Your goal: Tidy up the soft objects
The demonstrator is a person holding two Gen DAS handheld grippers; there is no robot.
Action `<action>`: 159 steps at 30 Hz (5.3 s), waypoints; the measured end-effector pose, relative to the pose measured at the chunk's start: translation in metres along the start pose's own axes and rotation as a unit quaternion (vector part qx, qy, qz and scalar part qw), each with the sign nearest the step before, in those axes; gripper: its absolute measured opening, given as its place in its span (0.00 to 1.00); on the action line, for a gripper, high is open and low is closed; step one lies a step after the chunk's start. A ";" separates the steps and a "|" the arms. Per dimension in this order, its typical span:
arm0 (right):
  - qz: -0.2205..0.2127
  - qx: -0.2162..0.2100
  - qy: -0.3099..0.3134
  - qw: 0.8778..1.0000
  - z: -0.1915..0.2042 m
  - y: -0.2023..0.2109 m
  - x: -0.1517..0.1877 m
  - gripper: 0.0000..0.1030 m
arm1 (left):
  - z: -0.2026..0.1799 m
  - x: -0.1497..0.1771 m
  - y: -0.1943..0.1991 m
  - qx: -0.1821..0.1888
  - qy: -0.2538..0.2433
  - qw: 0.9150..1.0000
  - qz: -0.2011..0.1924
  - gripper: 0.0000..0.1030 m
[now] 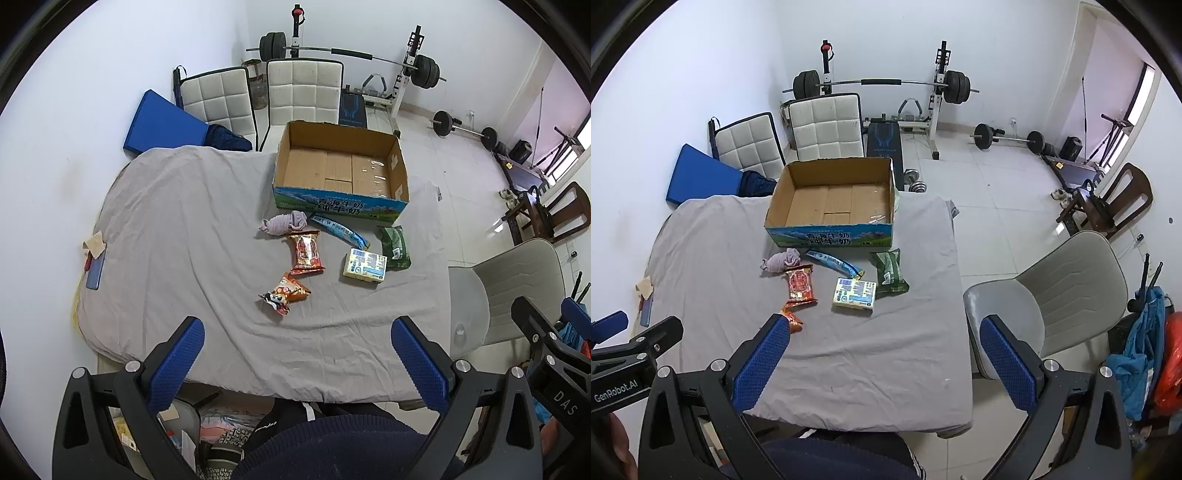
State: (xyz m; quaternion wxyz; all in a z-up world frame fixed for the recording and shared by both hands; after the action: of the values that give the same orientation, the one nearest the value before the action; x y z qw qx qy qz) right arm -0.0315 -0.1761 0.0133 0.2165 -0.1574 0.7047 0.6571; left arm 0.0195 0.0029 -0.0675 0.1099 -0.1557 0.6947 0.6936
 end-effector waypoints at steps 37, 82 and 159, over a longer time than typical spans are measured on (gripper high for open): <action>0.006 0.003 -0.004 1.000 -0.002 -0.018 -0.007 1.00 | 0.005 -0.009 -0.016 -0.001 -0.001 1.000 0.007 1.00; 0.027 -0.017 0.009 0.999 0.000 -0.072 -0.023 1.00 | 0.015 -0.032 -0.067 -0.007 0.016 1.000 0.010 1.00; 0.313 -0.120 0.041 0.941 0.057 -0.450 0.071 0.65 | -0.074 -0.024 -0.311 0.009 -0.008 0.991 0.135 0.43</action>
State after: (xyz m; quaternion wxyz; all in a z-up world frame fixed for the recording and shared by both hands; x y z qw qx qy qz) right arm 0.1412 -0.1537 -0.4118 -0.0494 0.0192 0.6428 0.7642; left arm 0.1610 -0.0664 -0.3463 0.0225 -0.0544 0.7147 0.6970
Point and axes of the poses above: each gripper's, at about its wrist camera, not at the fingertips, and y roughly against the way its jaws point, z to its left, x to its underside, the point moved 6 cm from there along -y, roughly the way its jaws point
